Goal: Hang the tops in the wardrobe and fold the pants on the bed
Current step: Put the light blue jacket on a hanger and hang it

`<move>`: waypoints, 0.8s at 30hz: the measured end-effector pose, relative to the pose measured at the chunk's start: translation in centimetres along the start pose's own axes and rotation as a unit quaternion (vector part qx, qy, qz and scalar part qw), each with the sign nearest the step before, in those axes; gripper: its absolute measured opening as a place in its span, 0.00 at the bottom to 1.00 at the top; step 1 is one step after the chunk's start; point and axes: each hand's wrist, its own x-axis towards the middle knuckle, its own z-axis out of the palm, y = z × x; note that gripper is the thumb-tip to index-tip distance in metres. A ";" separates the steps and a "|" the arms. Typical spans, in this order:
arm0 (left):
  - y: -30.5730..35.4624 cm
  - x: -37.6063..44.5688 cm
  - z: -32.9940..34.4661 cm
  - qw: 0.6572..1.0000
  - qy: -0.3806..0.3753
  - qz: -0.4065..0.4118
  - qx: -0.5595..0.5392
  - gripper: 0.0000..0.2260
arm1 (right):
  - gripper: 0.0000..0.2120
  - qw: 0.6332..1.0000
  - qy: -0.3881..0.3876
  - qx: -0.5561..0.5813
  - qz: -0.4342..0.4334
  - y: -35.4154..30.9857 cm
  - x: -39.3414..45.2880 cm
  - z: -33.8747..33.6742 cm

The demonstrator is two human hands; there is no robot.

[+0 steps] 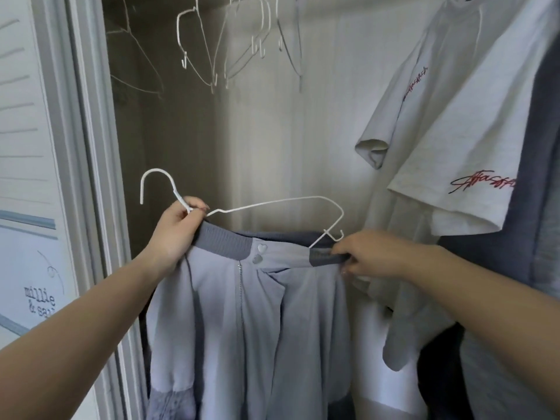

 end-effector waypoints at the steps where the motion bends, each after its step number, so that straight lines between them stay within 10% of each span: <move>1: -0.2 -0.1 0.1 1.000 -0.008 0.012 0.002 0.10 | 0.10 1.000 0.009 -0.008 0.004 0.5 0.0 0.0; 16: -0.7 -3.4 3.1 0.925 -0.271 0.149 0.220 0.12 | 0.07 0.971 0.141 -0.169 -0.091 1.2 0.6 -3.1; 24: 2.8 -2.8 6.7 0.964 -0.236 0.123 0.031 0.09 | 0.12 0.990 -0.020 -0.056 -0.130 -2.2 1.1 -2.5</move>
